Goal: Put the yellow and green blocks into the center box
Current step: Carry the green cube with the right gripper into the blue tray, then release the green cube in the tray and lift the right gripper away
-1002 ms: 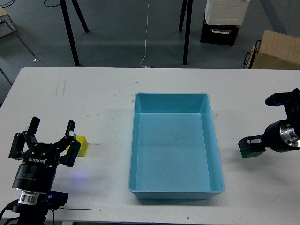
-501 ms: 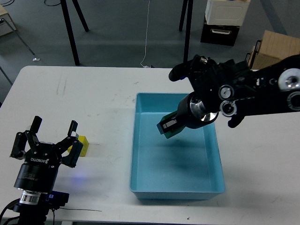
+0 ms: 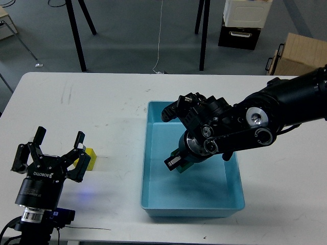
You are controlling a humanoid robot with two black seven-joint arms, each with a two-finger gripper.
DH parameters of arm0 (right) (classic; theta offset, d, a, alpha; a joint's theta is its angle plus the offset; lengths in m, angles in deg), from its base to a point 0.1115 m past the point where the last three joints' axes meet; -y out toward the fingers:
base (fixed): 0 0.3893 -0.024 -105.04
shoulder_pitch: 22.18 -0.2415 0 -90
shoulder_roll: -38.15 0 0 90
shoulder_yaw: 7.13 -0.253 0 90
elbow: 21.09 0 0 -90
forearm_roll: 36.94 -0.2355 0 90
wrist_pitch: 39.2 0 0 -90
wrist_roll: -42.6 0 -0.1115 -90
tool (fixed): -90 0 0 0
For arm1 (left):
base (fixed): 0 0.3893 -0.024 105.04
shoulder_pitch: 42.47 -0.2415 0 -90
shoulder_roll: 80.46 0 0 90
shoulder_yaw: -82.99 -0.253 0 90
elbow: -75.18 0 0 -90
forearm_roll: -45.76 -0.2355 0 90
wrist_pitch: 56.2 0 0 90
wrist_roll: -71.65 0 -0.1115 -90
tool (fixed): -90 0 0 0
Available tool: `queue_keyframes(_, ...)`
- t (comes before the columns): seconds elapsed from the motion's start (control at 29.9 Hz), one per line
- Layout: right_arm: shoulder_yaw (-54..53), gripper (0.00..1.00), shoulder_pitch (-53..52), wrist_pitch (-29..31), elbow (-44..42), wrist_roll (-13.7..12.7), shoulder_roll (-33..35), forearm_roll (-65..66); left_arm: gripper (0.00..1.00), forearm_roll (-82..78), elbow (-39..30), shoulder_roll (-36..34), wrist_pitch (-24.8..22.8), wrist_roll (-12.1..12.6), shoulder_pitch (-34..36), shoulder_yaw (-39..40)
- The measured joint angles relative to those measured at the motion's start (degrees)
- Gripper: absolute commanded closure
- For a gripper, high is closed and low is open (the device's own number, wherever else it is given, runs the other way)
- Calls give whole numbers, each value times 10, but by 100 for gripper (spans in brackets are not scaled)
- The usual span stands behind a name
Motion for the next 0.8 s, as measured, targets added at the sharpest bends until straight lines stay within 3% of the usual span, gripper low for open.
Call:
queue_keyframes(0.23, -4, 4, -5, -1, -2, 0, 12, -21, 0, 0, 4, 0, 0, 1, 2, -1)
queue_keyframes(0.4, -54, 4, -29, 1, -35, 0, 73, -55, 0, -1, 5, 0, 0, 2, 3, -1)
queue_keyframes(0.67, -208, 4, 0, 1, -200, 8, 160, -132, 0, -6, 5, 0, 0, 2, 6, -1)
queue_keyframes(0.8, -350, 4, 67, 15, -282, 9, 194, -191, 0, -7, 5, 0, 0, 2, 6, 0)
